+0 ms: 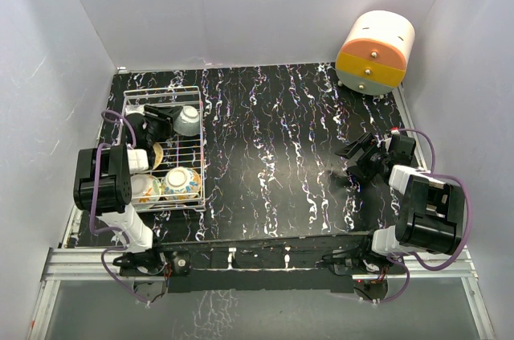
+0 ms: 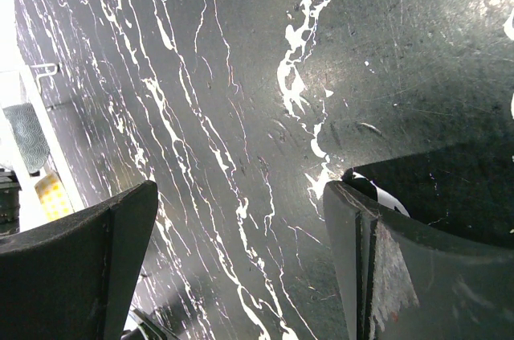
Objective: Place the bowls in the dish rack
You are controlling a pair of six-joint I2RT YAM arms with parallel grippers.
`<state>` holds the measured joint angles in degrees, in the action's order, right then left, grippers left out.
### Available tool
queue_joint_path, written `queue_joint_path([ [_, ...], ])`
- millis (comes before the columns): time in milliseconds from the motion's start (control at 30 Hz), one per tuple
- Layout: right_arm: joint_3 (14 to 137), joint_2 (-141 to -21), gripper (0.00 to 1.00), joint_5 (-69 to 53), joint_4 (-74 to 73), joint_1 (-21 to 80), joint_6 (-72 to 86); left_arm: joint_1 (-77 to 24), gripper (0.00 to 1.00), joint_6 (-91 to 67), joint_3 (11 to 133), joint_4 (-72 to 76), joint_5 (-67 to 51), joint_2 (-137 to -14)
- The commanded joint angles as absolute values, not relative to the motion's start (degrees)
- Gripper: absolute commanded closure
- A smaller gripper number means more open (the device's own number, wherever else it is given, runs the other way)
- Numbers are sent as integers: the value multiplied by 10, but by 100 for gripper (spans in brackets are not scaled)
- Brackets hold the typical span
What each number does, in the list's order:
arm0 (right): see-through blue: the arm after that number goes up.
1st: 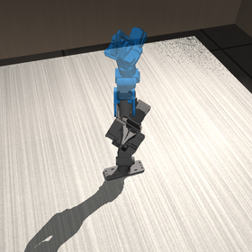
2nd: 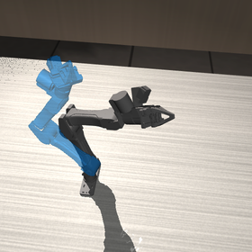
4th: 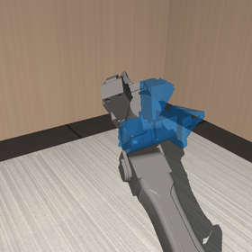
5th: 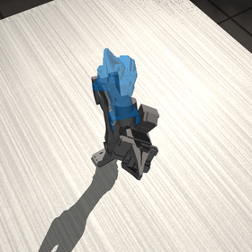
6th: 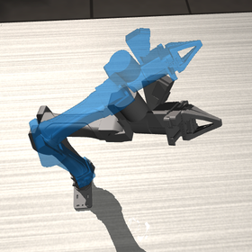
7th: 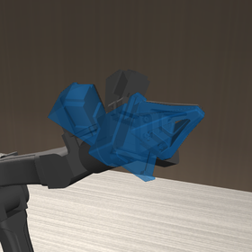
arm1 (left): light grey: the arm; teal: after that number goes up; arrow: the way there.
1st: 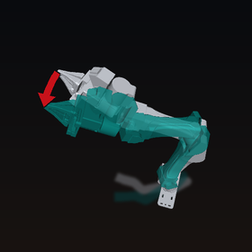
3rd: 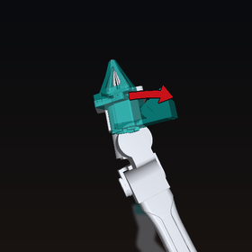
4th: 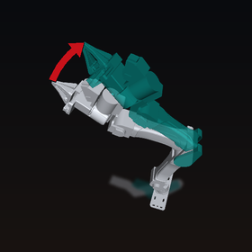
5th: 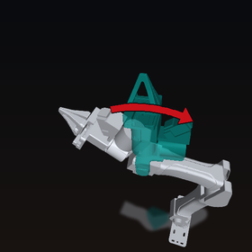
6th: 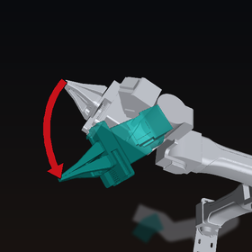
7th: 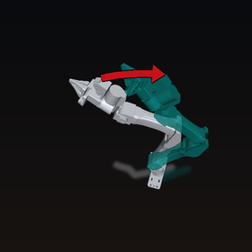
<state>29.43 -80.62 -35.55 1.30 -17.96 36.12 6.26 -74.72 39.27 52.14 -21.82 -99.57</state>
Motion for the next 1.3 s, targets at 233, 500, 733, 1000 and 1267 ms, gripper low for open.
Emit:
queue_joint_path([
  [233, 295, -803, 13, -357, 37, -178, 358, 58, 38, -635, 409, 287, -180, -923],
  [500, 291, -801, 14, -360, 40, -178, 361, 58, 3, -549, 481, 97, -144, -891],
  [733, 289, -790, 13, -360, 34, -178, 359, 58, 3, -506, 523, 27, -124, -887],
  [1000, 288, -784, 13, -361, 32, -178, 359, 58, 3, -430, 624, -89, -76, -899],
  [1267, 289, -778, 13, -362, 27, -178, 357, 57, 3, -381, 672, -144, -50, -913],
])
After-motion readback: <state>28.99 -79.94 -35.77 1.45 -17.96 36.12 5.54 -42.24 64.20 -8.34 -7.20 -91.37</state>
